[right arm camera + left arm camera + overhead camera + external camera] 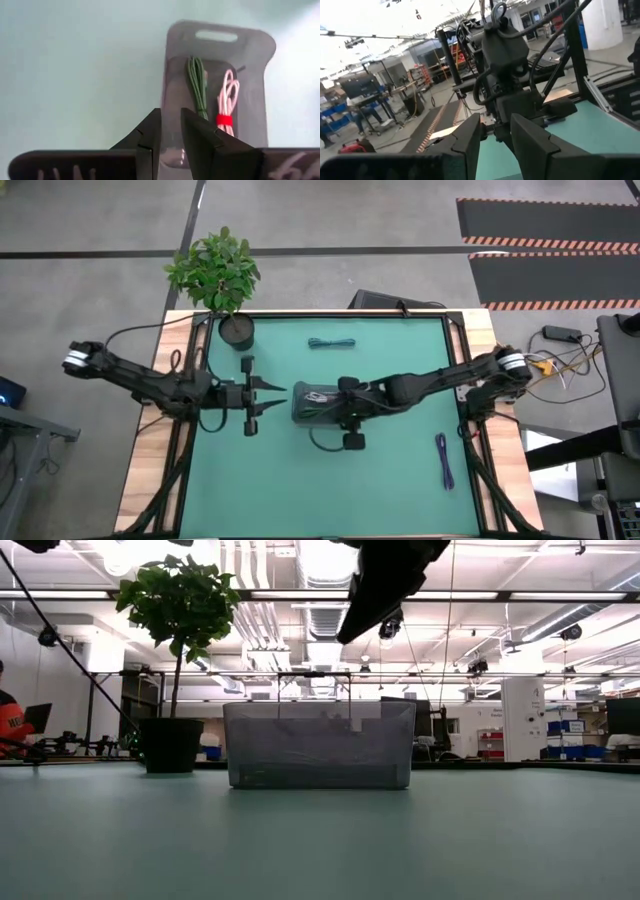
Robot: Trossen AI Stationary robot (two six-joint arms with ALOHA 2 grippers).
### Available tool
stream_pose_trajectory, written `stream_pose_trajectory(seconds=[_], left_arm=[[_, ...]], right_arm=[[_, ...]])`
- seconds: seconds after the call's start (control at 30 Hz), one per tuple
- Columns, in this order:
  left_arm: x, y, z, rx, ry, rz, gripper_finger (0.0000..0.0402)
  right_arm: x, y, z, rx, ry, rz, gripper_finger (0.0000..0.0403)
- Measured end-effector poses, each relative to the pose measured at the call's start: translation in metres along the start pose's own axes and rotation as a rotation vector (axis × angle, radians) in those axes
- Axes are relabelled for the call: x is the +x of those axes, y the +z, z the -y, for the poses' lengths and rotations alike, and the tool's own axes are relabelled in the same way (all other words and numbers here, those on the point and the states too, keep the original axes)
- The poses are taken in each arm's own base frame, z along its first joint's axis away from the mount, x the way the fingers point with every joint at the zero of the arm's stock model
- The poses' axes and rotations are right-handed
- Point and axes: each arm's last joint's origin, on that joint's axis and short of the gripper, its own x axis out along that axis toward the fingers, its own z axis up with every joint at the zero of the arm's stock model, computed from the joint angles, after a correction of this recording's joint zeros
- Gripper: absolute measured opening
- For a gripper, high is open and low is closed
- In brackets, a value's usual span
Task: Pick and place USB-C Cables
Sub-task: Put the blue cable into the black transparent container
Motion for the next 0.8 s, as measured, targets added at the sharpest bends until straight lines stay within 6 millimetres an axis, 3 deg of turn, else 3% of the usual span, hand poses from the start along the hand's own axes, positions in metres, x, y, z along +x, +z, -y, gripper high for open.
stream_pose_trajectory(seconds=[0.3,0.8], left_arm=[[0.013,-0.006,0.007,-0.032,0.001,0.006,0.0094],[0.016,-0.007,0.008,-0.131,0.005,0.02,0.0094]], right_arm=[[-0.009,-0.039,0.002,-0.011,0.011,0.195,0.0063],[-0.025,-0.104,0.007,-0.005,0.019,0.469,0.0054]])
